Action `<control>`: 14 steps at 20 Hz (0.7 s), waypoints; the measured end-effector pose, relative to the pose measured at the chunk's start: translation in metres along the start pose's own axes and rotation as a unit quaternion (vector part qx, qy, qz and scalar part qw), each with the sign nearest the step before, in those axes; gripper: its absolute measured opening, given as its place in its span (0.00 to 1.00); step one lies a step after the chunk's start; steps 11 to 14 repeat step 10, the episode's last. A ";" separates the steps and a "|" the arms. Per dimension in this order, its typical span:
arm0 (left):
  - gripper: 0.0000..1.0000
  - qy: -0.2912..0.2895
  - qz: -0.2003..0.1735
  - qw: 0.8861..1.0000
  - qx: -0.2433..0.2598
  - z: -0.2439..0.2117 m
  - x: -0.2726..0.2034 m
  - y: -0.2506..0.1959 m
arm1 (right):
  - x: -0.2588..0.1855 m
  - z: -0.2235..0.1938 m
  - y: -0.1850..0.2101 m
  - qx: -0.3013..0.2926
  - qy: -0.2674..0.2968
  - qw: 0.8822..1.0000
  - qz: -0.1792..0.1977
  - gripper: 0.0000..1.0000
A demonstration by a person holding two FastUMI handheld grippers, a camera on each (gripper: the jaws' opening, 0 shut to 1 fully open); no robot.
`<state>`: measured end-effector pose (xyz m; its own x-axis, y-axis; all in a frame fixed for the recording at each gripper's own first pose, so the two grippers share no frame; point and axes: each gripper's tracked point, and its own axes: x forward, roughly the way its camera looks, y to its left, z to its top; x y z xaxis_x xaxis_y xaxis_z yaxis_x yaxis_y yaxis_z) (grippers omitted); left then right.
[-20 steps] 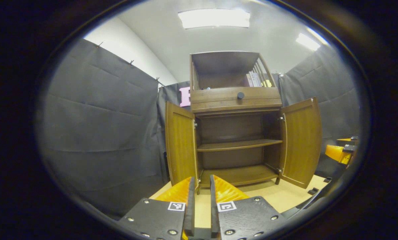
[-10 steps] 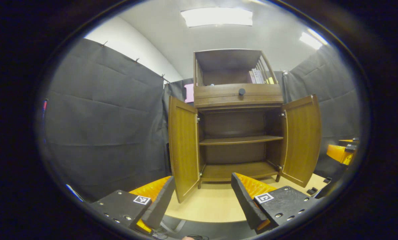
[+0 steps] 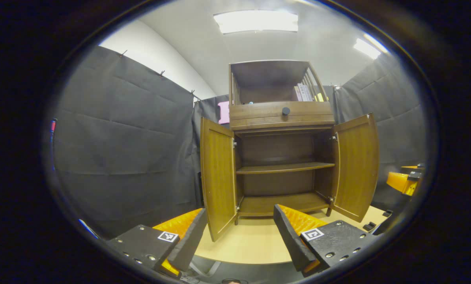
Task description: Open the right door of the double-door shoe cabinet with the right hand, and open the left door with the left hand.
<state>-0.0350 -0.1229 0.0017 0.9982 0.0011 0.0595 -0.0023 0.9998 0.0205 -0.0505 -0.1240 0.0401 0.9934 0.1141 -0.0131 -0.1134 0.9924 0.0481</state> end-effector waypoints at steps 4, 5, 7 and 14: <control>1.00 -0.007 -0.001 1.000 0.003 0.005 -0.002 -0.002 | 0.003 0.005 -0.002 -0.001 -0.008 1.000 -0.005 0.95; 1.00 -0.005 0.001 1.000 0.003 0.005 -0.002 -0.001 | 0.003 0.007 -0.001 -0.002 -0.009 1.000 -0.005 0.95; 1.00 -0.009 0.002 1.000 0.004 0.008 -0.003 -0.002 | 0.004 0.008 0.000 -0.002 -0.012 1.000 -0.005 0.95; 0.96 -0.014 0.000 1.000 0.009 0.009 -0.002 -0.002 | 0.006 0.009 0.001 -0.003 -0.012 1.000 -0.007 0.95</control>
